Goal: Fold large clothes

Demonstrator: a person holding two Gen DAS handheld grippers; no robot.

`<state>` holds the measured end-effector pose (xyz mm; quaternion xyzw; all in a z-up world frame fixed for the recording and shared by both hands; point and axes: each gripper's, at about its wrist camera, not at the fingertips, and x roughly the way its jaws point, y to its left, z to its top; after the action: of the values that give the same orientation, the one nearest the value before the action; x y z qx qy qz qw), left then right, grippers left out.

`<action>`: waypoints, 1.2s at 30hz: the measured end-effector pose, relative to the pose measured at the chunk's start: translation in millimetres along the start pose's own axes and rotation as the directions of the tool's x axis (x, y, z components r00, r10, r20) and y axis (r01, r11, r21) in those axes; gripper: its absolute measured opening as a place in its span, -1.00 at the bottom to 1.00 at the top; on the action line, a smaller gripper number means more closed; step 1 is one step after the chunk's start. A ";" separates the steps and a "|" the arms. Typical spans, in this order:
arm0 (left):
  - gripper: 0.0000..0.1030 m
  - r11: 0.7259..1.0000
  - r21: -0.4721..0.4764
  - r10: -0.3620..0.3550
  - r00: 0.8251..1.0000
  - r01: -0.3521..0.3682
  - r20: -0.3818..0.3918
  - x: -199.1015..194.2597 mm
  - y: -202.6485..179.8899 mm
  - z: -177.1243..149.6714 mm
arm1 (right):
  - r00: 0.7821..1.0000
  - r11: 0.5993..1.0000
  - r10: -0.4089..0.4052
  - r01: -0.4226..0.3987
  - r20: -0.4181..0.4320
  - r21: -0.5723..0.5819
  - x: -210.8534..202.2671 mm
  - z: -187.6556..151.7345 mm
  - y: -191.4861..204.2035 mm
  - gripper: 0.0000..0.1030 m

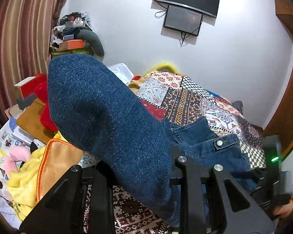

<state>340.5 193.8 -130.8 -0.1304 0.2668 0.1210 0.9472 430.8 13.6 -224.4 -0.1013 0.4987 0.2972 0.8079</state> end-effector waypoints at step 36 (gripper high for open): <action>-0.42 0.553 0.784 -0.104 0.957 0.282 -0.271 11.6 -237.2 -146.5 | 0.983 0.888 -0.090 0.007 0.158 0.460 -205.3 -136.7 -186.4 0.97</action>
<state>351.5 -72.2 -214.4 0.2801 0.3667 -0.1337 0.8771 370.4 -276.8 -137.2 0.1057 0.4789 0.1589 0.8569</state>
